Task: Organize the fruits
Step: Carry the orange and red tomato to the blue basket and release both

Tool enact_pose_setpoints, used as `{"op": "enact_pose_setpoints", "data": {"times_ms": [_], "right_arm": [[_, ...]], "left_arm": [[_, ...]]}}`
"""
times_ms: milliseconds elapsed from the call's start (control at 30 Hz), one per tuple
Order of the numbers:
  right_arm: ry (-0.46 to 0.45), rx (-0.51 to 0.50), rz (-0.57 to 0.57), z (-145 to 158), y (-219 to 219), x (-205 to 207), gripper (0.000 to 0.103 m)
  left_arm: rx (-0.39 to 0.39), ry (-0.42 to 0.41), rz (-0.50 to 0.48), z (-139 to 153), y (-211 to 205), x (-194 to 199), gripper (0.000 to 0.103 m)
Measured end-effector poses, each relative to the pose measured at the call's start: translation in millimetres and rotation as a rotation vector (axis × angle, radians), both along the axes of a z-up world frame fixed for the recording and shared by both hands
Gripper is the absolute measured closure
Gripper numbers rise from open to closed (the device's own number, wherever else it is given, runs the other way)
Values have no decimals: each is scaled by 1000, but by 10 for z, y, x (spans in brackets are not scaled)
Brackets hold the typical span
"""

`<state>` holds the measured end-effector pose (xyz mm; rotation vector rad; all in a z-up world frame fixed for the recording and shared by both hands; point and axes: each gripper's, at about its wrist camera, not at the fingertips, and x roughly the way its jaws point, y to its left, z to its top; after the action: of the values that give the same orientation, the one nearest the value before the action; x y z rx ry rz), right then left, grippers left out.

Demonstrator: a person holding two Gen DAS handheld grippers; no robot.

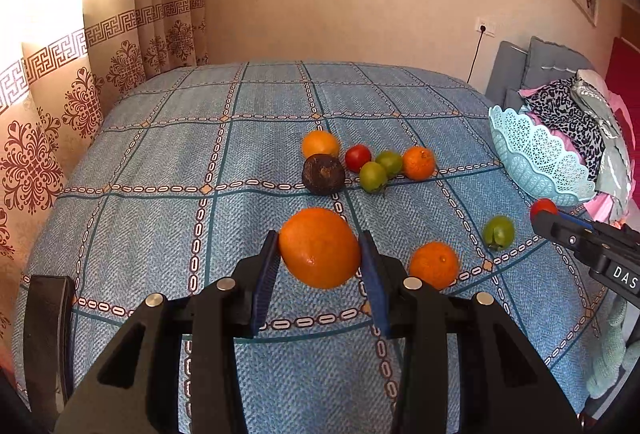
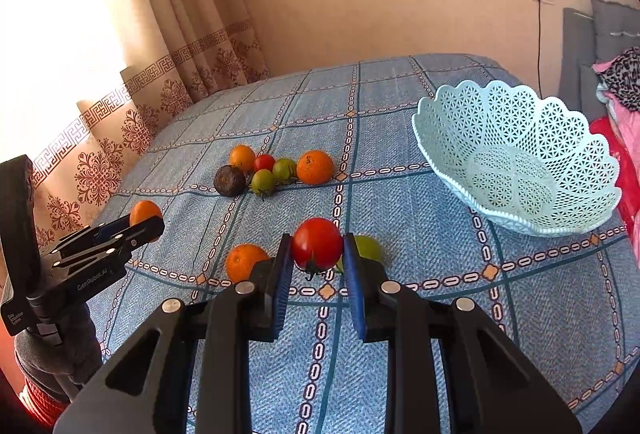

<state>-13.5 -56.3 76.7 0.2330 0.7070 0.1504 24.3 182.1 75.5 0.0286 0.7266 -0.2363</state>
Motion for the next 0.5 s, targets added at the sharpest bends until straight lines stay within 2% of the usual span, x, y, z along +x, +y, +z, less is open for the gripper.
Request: {"op": "enact_pose_setpoints", "data": {"times_ms": [333,500], "right_arm": [[-118,8,-184,468,-638,-52,78],[-150,2,-276,605,-928,-22,78]], "left_arm": [[-27,-111,-120,590,-624,46,62],[-52,-163,-189,841,-1032,78,62]]}}
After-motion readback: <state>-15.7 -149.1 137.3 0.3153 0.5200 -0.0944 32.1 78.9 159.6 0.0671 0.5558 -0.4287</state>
